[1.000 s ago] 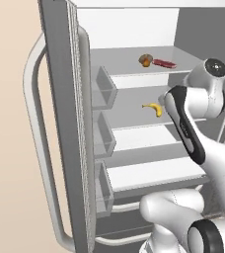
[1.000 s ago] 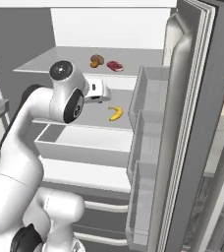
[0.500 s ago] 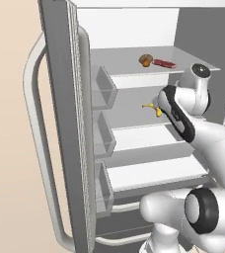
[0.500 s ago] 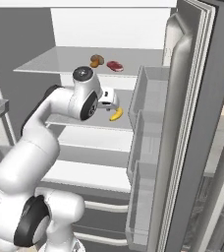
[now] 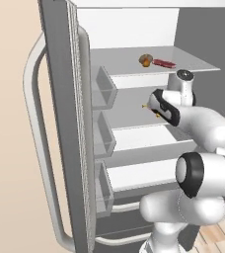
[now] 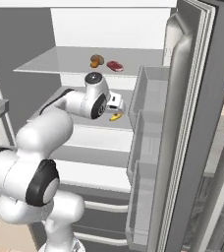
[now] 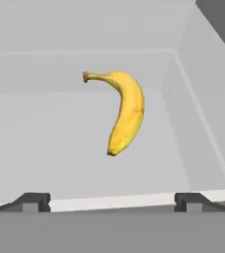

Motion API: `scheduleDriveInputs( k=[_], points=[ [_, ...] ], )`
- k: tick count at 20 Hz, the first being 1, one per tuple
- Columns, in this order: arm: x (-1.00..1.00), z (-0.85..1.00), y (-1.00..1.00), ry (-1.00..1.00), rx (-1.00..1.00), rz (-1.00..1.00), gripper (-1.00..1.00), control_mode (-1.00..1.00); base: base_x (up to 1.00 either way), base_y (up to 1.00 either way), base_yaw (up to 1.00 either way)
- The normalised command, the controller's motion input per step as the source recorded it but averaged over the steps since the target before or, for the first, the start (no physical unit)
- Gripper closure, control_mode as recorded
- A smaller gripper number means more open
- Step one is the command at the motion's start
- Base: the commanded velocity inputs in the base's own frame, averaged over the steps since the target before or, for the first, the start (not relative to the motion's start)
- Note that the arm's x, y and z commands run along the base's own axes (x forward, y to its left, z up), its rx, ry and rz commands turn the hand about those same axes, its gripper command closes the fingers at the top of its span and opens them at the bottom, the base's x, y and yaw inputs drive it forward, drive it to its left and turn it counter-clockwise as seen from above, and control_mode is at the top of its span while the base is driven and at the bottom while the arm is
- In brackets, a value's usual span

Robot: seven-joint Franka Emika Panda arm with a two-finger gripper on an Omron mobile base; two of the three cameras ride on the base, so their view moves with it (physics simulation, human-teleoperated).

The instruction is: Open the fridge, remove the banana, mushroom, and steak, and place them on any counter.

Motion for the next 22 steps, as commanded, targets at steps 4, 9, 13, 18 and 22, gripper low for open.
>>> scheduleDriveInputs(
  k=[4, 9, 13, 18, 22],
  points=[
    [0.47, -0.34, -0.26, 0.00, 0.02, -0.04, -1.00, -1.00, 0.00, 0.00, 0.00],
    [0.57, -0.22, -0.15, 0.00, 0.03, -0.02, -1.00, -1.00, 0.00, 0.00, 0.00],
    [0.63, -0.21, 0.00, 0.00, 0.01, -0.01, -1.00, -1.00, 0.00, 0.00, 0.00],
    [0.48, -0.25, 0.00, 0.00, 0.00, 0.00, -1.00, -1.00, 0.00, 0.00, 0.00],
    [0.19, -0.34, -0.18, 0.01, 0.01, 0.00, -1.00, -1.00, 0.00, 0.00, 0.00]
  ],
)
